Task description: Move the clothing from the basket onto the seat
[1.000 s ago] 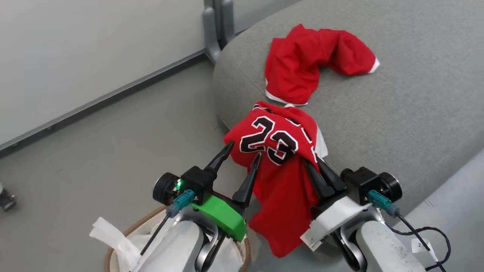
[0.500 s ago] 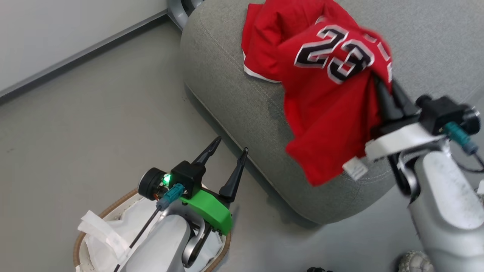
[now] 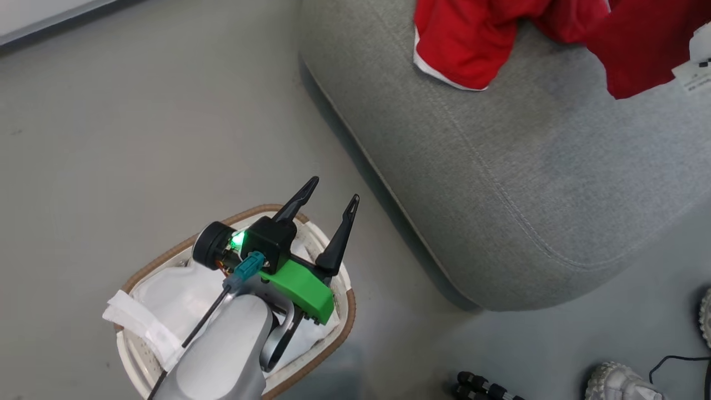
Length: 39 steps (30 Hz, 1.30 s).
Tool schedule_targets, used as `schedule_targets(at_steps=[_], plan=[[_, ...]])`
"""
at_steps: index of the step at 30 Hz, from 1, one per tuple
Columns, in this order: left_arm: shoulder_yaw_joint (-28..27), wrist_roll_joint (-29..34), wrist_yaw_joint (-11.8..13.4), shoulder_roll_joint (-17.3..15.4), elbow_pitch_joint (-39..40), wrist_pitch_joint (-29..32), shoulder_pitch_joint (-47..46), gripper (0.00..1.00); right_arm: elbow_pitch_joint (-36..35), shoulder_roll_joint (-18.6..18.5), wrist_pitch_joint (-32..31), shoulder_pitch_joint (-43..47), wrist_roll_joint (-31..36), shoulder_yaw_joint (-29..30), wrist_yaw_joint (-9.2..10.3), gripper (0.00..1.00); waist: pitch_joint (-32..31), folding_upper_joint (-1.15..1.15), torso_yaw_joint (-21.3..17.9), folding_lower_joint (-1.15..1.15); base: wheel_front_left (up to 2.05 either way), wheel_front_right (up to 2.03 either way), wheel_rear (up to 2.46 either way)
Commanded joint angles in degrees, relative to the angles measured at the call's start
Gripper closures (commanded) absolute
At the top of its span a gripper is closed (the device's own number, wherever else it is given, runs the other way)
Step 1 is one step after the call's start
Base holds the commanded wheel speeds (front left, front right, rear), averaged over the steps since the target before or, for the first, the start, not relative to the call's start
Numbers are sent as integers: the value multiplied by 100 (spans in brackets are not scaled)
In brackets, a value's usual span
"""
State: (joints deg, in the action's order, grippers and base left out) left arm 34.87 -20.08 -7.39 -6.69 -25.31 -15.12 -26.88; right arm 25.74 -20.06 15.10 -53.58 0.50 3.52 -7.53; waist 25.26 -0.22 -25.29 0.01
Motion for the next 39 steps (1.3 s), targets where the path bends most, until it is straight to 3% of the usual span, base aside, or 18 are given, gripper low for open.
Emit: schedule_targets(at_steps=[1, 11, 18, 20, 21, 28, 34, 39], plan=[[-8, 61, -15, -53, 39, -3, -176, 0, 184, 52, 6, -105, 147, 32, 8, 100, 480, 22, 497, -1, 0, 0, 0], [4, 90, -16, 48, 186, -3, -558, 0, 1702, 293, 4, -169, 743, 769, 9, 100, 1122, 22, 1350, -1, 0, 0, 0], [-160, 139, -16, -26, 207, -3, -470, 0, 2339, 389, 5, -81, 1116, 1755, 8, 100, 1286, 22, 1544, -1, 0, 0, 0], [-211, 141, -16, -48, 194, -3, -413, 0, 2305, 467, 5, -26, 1194, 1949, 8, 54, 1248, 22, 1509, -1, 0, 0, 0], [-232, 141, -16, -49, 183, -3, -384, 0, 2256, 502, 5, 13, 1220, 1991, 8, 0, 1214, 22, 1488, -1, 0, 0, 0], [-332, 152, -16, 40, 174, -3, -205, 0, 1699, 768, 5, 563, 1176, 2124, 8, 0, 704, 22, 1281, -1, 0, 0, 0], [-546, 165, -16, 124, 142, -3, 55, 0, 1038, 873, 5, 1189, 870, 1806, 8, 0, 112, 22, 1213, -1, 0, 0, 0], [-1039, 197, -16, 206, 140, -3, 455, 0, 480, 933, 6, 1740, 463, 1350, 8, 0, -398, 22, 1310, -1, 0, 0, 0]])
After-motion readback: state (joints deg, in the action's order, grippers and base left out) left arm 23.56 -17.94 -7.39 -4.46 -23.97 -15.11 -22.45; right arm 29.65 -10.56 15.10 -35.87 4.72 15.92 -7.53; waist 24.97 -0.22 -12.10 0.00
